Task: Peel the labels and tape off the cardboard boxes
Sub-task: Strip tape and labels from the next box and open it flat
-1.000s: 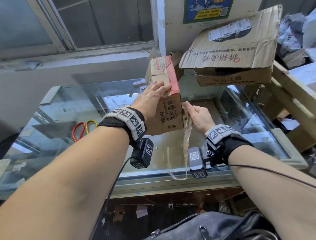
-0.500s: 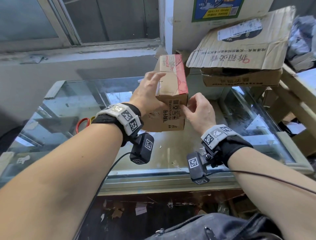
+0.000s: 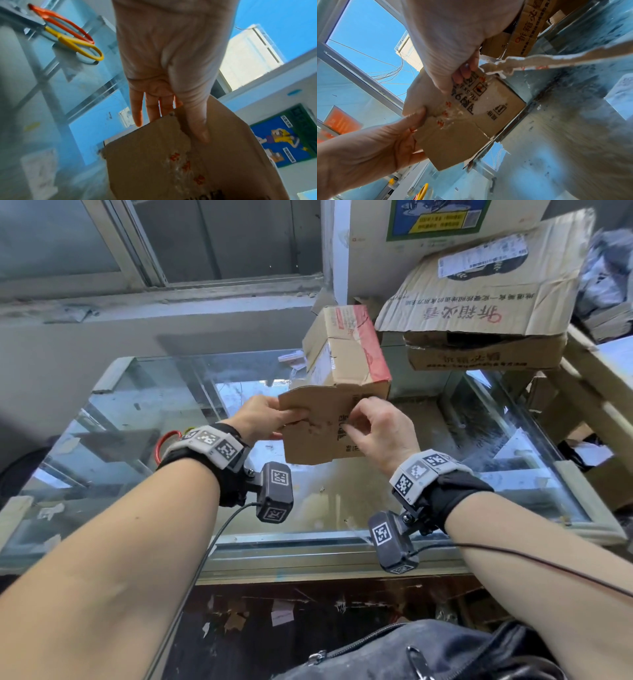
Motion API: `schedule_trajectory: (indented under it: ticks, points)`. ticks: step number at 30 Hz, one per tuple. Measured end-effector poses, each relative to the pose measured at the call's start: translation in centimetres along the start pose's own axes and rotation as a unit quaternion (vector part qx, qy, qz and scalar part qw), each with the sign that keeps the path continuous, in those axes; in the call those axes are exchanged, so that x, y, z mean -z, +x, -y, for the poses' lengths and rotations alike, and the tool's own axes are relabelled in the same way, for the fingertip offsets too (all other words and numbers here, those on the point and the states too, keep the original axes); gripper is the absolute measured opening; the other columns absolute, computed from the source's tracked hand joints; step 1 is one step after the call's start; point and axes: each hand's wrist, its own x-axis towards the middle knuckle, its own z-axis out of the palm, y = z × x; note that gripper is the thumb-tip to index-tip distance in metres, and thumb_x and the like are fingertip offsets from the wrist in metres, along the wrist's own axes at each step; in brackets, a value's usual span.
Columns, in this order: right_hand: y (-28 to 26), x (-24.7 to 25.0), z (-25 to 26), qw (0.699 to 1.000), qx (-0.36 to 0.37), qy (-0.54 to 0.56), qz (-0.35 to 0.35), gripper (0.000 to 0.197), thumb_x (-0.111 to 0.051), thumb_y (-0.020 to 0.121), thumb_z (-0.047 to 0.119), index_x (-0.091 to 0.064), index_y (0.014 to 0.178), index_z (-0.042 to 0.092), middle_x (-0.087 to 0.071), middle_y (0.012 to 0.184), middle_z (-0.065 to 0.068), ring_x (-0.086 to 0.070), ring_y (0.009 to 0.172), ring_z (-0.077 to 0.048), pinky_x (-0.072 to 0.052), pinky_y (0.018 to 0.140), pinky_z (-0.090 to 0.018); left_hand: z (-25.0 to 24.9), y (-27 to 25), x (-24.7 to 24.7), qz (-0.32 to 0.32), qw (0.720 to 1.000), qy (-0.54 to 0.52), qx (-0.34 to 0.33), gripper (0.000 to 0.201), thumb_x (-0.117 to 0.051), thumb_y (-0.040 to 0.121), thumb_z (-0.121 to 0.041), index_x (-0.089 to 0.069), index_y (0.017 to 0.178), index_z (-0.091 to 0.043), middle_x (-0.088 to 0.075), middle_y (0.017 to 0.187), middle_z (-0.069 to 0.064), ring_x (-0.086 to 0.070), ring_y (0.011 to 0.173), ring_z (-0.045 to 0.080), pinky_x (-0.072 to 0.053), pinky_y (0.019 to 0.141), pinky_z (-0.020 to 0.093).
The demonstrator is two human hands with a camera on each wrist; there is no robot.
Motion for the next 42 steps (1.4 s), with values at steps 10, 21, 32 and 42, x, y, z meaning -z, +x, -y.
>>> schedule_trajectory:
  ticks: [10, 21, 32, 42]
  points:
    - [-0.4, 0.4, 0.2, 0.998, 0.052, -0.029, -0.014, 0.028, -0.081, 0.071, 0.022, -0.066, 0.089, 0.006, -0.055, 0.094, -0.01, -0.052, 0.092, -0.027, -0.046, 0.074, -0.033, -2.4, -0.8, -3.6, 0.012, 0.979, -0.204, -0.016, 0.019, -0.06, 0.094, -0.031, -0.064, 0.095, -0.012, -0.071, 0.085, 0.006, -0.068, 0.072, 0.018, -0.06, 0.066, 0.032]
    - [-0.5, 1.7, 0.5, 0.993, 0.079, -0.01, -0.087, 0.023, -0.076, 0.077, 0.018, -0.07, 0.092, 0.003, -0.058, 0.094, -0.013, -0.055, 0.091, -0.03, -0.053, 0.075, -0.038, -3.6, -1.0, -5.1, -0.042, 0.967, -0.249, -0.019, 0.026, -0.067, 0.088, -0.038, -0.064, 0.087, -0.012, -0.07, 0.081, 0.005, -0.065, 0.068, 0.019, -0.055, 0.072, 0.034]
    - [-0.4, 2.7, 0.8, 0.995, 0.049, -0.002, -0.088, 0.035, -0.076, 0.077, 0.016, -0.064, 0.107, 0.006, -0.058, 0.097, -0.011, -0.056, 0.095, -0.028, -0.052, 0.079, -0.039, -4.0, -1.8, -6.0, -0.001, 0.955, -0.297, 0.007, 0.036, -0.067, 0.086, -0.042, -0.067, 0.096, -0.008, -0.073, 0.093, 0.01, -0.068, 0.085, 0.024, -0.054, 0.089, 0.04]
    - [0.7, 3.6, 0.3, 0.989, 0.116, -0.06, -0.074, 0.041, -0.077, 0.073, 0.012, -0.068, 0.113, 0.012, -0.054, 0.101, -0.012, -0.048, 0.096, -0.029, -0.048, 0.086, -0.039, -3.8, -2.5, -5.7, 0.058, 0.951, -0.3, 0.041, 0.004, -0.064, 0.091, -0.014, -0.064, 0.094, -0.012, -0.069, 0.081, 0.003, -0.064, 0.079, 0.015, -0.055, 0.071, 0.029]
